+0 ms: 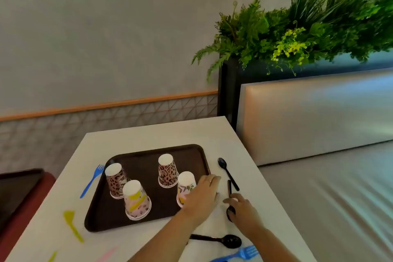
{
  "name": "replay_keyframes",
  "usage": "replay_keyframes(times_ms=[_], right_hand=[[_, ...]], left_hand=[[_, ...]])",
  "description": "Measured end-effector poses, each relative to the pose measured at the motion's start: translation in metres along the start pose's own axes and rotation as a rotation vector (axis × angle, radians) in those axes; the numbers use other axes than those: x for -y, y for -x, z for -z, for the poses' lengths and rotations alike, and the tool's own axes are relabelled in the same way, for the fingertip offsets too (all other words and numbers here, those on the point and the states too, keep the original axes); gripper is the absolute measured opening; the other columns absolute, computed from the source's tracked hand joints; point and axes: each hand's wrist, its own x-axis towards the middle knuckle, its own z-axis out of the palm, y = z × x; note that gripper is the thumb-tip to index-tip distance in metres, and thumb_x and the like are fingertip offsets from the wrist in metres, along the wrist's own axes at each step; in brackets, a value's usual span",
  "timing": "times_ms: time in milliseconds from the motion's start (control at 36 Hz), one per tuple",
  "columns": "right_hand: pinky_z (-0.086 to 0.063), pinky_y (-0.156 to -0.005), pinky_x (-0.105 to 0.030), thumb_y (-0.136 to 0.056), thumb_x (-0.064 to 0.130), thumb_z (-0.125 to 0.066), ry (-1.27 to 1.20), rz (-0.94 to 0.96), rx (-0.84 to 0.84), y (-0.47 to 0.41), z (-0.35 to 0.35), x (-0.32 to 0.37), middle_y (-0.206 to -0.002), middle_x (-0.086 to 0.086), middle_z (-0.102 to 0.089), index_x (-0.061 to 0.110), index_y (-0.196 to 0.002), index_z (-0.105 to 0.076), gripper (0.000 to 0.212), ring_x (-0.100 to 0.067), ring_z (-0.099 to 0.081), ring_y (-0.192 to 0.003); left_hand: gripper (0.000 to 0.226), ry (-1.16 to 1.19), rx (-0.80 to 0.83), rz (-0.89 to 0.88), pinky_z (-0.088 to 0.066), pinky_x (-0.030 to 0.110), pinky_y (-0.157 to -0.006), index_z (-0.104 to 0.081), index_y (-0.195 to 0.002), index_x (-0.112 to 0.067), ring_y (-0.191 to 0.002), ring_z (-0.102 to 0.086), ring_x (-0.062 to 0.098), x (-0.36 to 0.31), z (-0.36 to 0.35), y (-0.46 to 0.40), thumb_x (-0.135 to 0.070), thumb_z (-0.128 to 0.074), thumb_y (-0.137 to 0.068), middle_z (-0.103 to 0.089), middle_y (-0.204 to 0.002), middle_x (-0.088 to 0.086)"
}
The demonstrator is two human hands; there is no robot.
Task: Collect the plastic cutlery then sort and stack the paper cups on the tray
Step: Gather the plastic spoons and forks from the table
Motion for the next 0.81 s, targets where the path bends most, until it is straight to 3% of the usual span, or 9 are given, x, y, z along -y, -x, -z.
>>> replay_keyframes(times_ms=[83, 222, 306, 417, 583, 639, 722, 750, 806], right_hand=[[-0.035, -0.105, -0.026, -0.096, 0.022, -0.042, 0.015, 0.043, 0.094, -0.004, -0.003, -0.009, -0.15, 0.004, -0.025, 0.029, -0.134, -0.046, 0.039, -0.02, -0.037, -0.128], [-0.035, -0.104, -0.024, -0.096, 0.018, -0.042, 0.026, 0.095, 0.175, -0.012, -0.008, -0.029, -0.146, -0.001, -0.028, 0.022, -0.129, -0.051, 0.035, -0.023, -0.04, -0.123], [-0.037, -0.1, -0.021, -0.093, 0.011, -0.042, 0.025, 0.12, 0.162, -0.014, -0.011, -0.038, -0.119, 0.002, -0.041, 0.018, -0.124, -0.052, 0.033, -0.021, -0.047, -0.112], [-0.038, -0.085, -0.016, -0.091, 0.008, -0.045, -0.015, 0.146, 0.138, -0.016, -0.01, -0.051, -0.09, 0.01, -0.035, 0.013, -0.113, -0.058, 0.026, -0.02, -0.054, -0.099], [-0.041, -0.084, -0.014, -0.087, 0.002, -0.048, -0.101, 0.125, 0.041, -0.019, 0.008, -0.071, -0.105, 0.004, -0.046, 0.012, -0.109, -0.061, 0.027, -0.016, -0.058, -0.093], [-0.041, -0.079, -0.011, -0.086, 0.0, -0.049, -0.097, 0.148, 0.015, -0.021, 0.015, -0.077, -0.113, 0.004, -0.049, 0.012, -0.11, -0.061, 0.029, -0.016, -0.059, -0.093], [-0.036, -0.067, -0.002, -0.083, -0.004, -0.051, -0.107, 0.232, -0.042, -0.026, 0.023, -0.082, -0.112, 0.007, -0.051, 0.013, -0.105, -0.063, 0.03, -0.01, -0.058, -0.087], [-0.035, -0.064, 0.0, -0.082, -0.006, -0.052, -0.122, 0.268, -0.074, -0.027, 0.025, -0.083, -0.109, 0.008, -0.053, 0.014, -0.1, -0.063, 0.029, -0.006, -0.056, -0.083], [-0.038, -0.064, -0.001, -0.079, -0.01, -0.054, -0.187, 0.313, -0.15, -0.03, 0.027, -0.084, -0.101, 0.011, -0.054, 0.019, -0.089, -0.06, 0.03, 0.0, -0.052, -0.074]], left_hand=[[0.049, -0.061, 0.051, 0.044, -0.031, 0.032, -0.109, -0.019, -0.147, -0.015, -0.138, -0.022, 0.015, -0.009, -0.014, -0.004, -0.022, -0.032, -0.1, -0.025, -0.151, 0.002], [0.049, -0.023, 0.123, 0.069, -0.026, 0.027, -0.113, -0.021, -0.147, -0.013, -0.137, -0.023, 0.017, -0.013, -0.039, -0.016, -0.013, -0.034, -0.099, -0.026, -0.15, 0.005], [0.052, -0.001, 0.181, 0.094, -0.024, 0.028, -0.114, -0.02, -0.147, -0.012, -0.139, -0.021, 0.018, -0.014, -0.052, -0.018, -0.008, -0.034, -0.098, -0.024, -0.152, 0.005], [0.057, -0.022, 0.186, 0.087, -0.025, 0.03, -0.114, -0.021, -0.147, -0.011, -0.14, -0.02, 0.019, -0.02, -0.064, -0.022, 0.001, -0.036, -0.094, -0.024, -0.153, 0.006], [0.069, -0.123, 0.18, 0.111, -0.008, 0.033, -0.119, -0.005, -0.15, -0.011, -0.147, -0.001, 0.022, -0.019, -0.079, -0.039, 0.007, -0.037, -0.091, -0.007, -0.159, 0.007], [0.072, -0.166, 0.159, 0.13, -0.015, 0.036, -0.117, -0.014, -0.149, -0.011, -0.146, -0.008, 0.025, -0.02, -0.079, -0.047, 0.001, -0.05, -0.088, -0.014, -0.158, 0.007], [0.076, -0.291, 0.071, 0.096, -0.048, 0.036, -0.094, -0.059, -0.126, -0.019, -0.125, -0.052, 0.024, -0.014, -0.083, -0.062, -0.027, -0.085, -0.055, -0.057, -0.133, 0.003], [0.069, -0.312, 0.056, 0.074, -0.049, 0.037, -0.092, -0.065, -0.117, -0.02, -0.12, -0.057, 0.023, -0.013, -0.082, -0.067, -0.029, -0.086, -0.052, -0.063, -0.126, 0.002], [0.038, -0.307, 0.073, 0.01, -0.036, 0.045, -0.105, -0.065, -0.109, -0.016, -0.119, -0.057, 0.027, -0.009, -0.081, -0.075, -0.021, -0.073, -0.072, -0.066, -0.116, 0.006]])
